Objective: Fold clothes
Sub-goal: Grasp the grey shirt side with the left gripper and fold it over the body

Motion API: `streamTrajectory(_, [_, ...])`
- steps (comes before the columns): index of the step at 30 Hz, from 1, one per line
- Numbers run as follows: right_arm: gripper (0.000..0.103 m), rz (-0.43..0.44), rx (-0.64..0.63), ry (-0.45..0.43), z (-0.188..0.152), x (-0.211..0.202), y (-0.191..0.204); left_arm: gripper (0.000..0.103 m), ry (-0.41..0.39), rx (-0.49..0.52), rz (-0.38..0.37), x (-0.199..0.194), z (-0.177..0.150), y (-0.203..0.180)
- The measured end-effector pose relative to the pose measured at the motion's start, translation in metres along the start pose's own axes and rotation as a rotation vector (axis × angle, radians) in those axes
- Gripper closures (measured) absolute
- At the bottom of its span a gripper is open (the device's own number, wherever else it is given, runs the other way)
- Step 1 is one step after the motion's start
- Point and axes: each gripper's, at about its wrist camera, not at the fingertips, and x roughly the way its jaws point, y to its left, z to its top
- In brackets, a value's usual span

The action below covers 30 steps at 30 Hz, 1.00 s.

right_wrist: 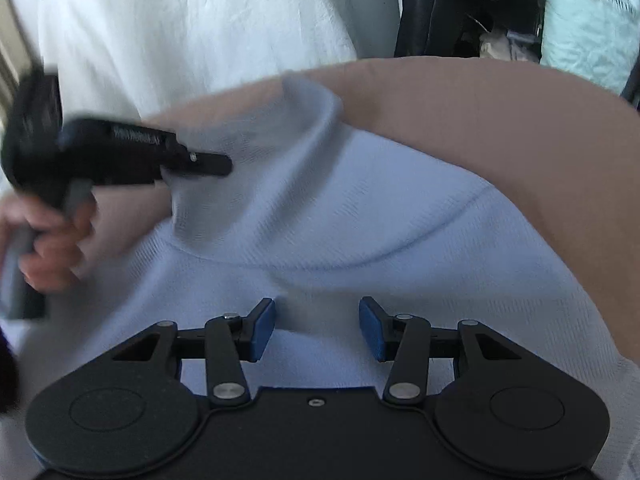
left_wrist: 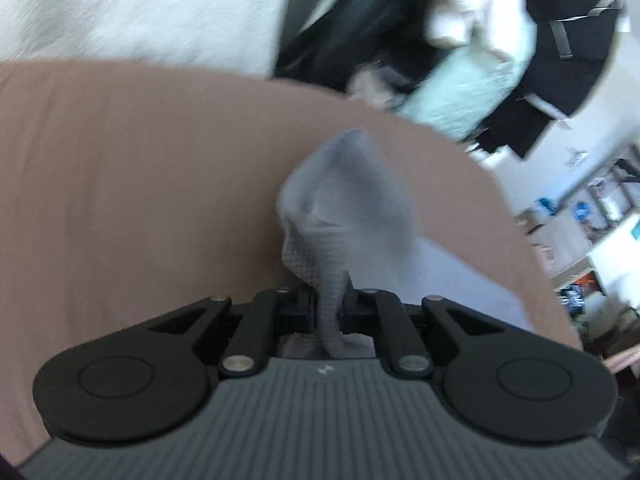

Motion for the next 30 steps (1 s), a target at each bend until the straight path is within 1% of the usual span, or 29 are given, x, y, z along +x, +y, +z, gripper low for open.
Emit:
streamTrajectory(1, [0.044, -0.040, -0.007, -0.021, -0.004, -0.005, -0.005, 0.094, -0.037, 0.034, -0.053, -0.011, -0.002, -0.012])
streamTrajectory(3, [0.036, -0.143, -0.003, -0.049, -0.012, -0.017, -0.023, 0.094, -0.084, 0.120, -0.151, -0.032, -0.008, -0.038])
streamTrajectory(4, [0.036, -0.170, 0.025, -0.050, -0.015, -0.021, -0.035, 0.095, -0.087, 0.186, -0.201, -0.040, -0.015, -0.056])
streamTrajectory(5, [0.036, -0.198, 0.053, -0.050, -0.019, -0.026, -0.047, 0.095, -0.069, 0.250, -0.245, -0.046, -0.023, -0.072])
streamTrajectory(6, [0.036, -0.184, 0.099, -0.052, -0.023, -0.031, -0.061, 0.095, -0.030, 0.315, -0.271, -0.047, -0.036, -0.087])
streamTrajectory(7, [0.036, -0.121, 0.167, -0.065, -0.028, -0.037, -0.076, 0.094, 0.013, 0.382, -0.293, -0.048, -0.050, -0.101])
streamTrajectory(8, [0.036, -0.044, 0.253, -0.089, -0.034, -0.044, -0.092, 0.094, 0.063, 0.443, -0.292, -0.046, -0.065, -0.112])
streamTrajectory(10, [0.036, 0.115, 0.447, -0.143, -0.046, -0.057, -0.123, 0.094, 0.175, 0.548, -0.250, -0.037, -0.101, -0.125])
streamTrajectory(11, [0.036, 0.161, 0.509, -0.154, -0.050, -0.061, -0.132, 0.092, 0.201, 0.556, -0.227, -0.034, -0.114, -0.123])
streamTrajectory(14, [0.036, 0.211, 0.604, -0.147, -0.056, -0.066, -0.141, 0.091, 0.256, 0.552, -0.163, -0.025, -0.148, -0.114])
streamTrajectory(16, [0.036, 0.244, 0.667, -0.141, -0.060, -0.070, -0.148, 0.090, 0.243, 0.436, -0.187, -0.029, -0.146, -0.102])
streamTrajectory(17, [0.036, 0.246, 0.679, -0.131, -0.061, -0.069, -0.146, 0.089, 0.248, 0.376, -0.199, -0.032, -0.143, -0.096])
streamTrajectory(19, [0.036, 0.240, 0.670, -0.108, -0.059, -0.063, -0.134, 0.078, 0.257, 0.348, -0.207, -0.039, -0.142, -0.095])
streamTrajectory(20, [0.036, 0.265, 0.675, -0.120, -0.060, -0.064, -0.131, 0.073, 0.261, 0.339, -0.210, -0.043, -0.141, -0.096])
streamTrajectory(22, [0.035, 0.346, 0.703, -0.149, -0.057, -0.066, -0.128, 0.072, 0.270, 0.332, -0.208, -0.048, -0.143, -0.096])
streamTrajectory(23, [0.035, 0.373, 0.717, -0.153, -0.054, -0.068, -0.127, 0.072, 0.275, 0.337, -0.201, -0.049, -0.146, -0.096])
streamTrajectory(24, [0.035, 0.363, 0.719, -0.149, -0.049, -0.067, -0.124, 0.072, 0.280, 0.341, -0.195, -0.051, -0.148, -0.096])
streamTrajectory(25, [0.035, 0.316, 0.698, -0.142, -0.043, -0.067, -0.119, 0.072, 0.285, 0.346, -0.188, -0.052, -0.150, -0.097])
streamTrajectory(26, [0.034, 0.235, 0.657, -0.135, -0.036, -0.064, -0.112, 0.072, 0.290, 0.351, -0.182, -0.053, -0.153, -0.097])
streamTrajectory(28, [0.034, 0.041, 0.564, -0.124, -0.021, -0.059, -0.096, 0.072, 0.300, 0.361, -0.169, -0.056, -0.157, -0.097])
streamTrajectory(29, [0.034, -0.036, 0.536, -0.128, -0.017, -0.057, -0.089, 0.072, 0.305, 0.339, -0.171, -0.055, -0.156, -0.096])
streamTrajectory(30, [0.034, -0.055, 0.523, -0.127, -0.013, -0.057, -0.085, 0.072, 0.309, 0.312, -0.174, -0.055, -0.154, -0.093])
